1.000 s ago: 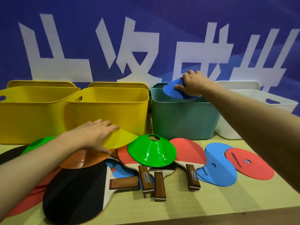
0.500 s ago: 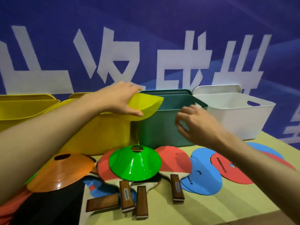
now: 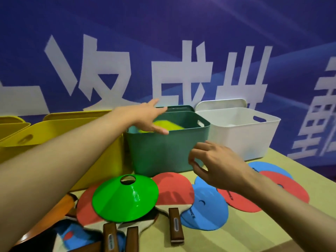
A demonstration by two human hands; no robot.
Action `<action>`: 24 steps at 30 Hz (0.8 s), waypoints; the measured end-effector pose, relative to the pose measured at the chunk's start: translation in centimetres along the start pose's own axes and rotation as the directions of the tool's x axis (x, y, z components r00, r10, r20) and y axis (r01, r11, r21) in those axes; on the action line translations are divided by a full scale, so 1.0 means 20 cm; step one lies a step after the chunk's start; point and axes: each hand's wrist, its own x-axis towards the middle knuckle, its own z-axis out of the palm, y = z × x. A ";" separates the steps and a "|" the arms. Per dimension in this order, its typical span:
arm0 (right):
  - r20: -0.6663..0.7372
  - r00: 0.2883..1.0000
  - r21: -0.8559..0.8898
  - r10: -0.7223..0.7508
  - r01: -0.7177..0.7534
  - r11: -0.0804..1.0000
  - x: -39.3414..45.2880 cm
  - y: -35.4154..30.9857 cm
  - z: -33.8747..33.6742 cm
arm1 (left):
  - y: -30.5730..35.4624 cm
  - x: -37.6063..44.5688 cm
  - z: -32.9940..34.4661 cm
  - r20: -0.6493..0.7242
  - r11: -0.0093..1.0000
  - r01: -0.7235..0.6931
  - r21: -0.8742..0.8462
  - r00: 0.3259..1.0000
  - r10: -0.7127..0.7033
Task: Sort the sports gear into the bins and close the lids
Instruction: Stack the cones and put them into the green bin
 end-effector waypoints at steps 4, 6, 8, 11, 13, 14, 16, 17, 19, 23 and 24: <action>0.054 0.996 0.041 -0.069 0.067 0.997 0.09 -0.12 0.03 | -0.03 -0.18 0.15 -0.023 0.990 -0.139 0.026 0.990 0.139; 0.085 0.990 0.070 -0.108 0.102 0.992 0.16 -0.20 0.08 | -0.10 -0.33 0.16 -0.022 0.987 -0.154 0.038 0.988 0.155; 0.175 0.977 0.127 -0.120 0.098 0.987 0.25 -0.30 0.15 | -0.19 -0.49 0.18 -0.013 0.990 -0.134 0.041 0.991 0.134; 0.296 0.938 0.206 -0.182 0.123 0.971 0.37 -0.49 0.26 | -0.35 -0.75 0.21 0.052 0.996 -0.086 0.020 0.995 0.085; 0.351 0.914 0.188 -0.201 0.142 0.972 0.43 -0.62 0.33 | -0.47 -0.93 0.27 0.128 0.999 -0.033 0.008 0.991 0.032; 0.377 0.905 0.150 -0.197 0.150 0.977 0.45 -0.66 0.36 | -0.52 -1.02 0.30 0.165 1.000 -0.004 0.008 0.986 0.003; 0.419 0.893 0.081 -0.164 0.144 0.986 0.49 -0.72 0.38 | -0.61 -1.16 0.37 0.235 0.999 0.050 0.020 0.971 -0.053; 0.434 0.889 0.069 -0.147 0.130 0.989 0.50 -0.73 0.38 | -0.65 -1.22 0.40 0.266 0.997 0.074 0.026 0.961 -0.078; 0.446 0.887 0.088 -0.123 0.093 0.992 0.52 -0.71 0.36 | -0.69 -1.31 0.44 0.316 0.994 0.102 0.027 0.943 -0.105; 0.389 0.917 0.169 -0.092 0.027 0.985 0.50 -0.67 0.30 | -0.72 -1.37 0.48 0.327 0.993 0.119 -0.017 0.939 -0.107; 0.367 0.925 0.194 -0.092 0.021 0.981 0.49 -0.66 0.28 | -0.71 -1.37 0.49 0.317 0.993 0.114 -0.029 0.943 -0.099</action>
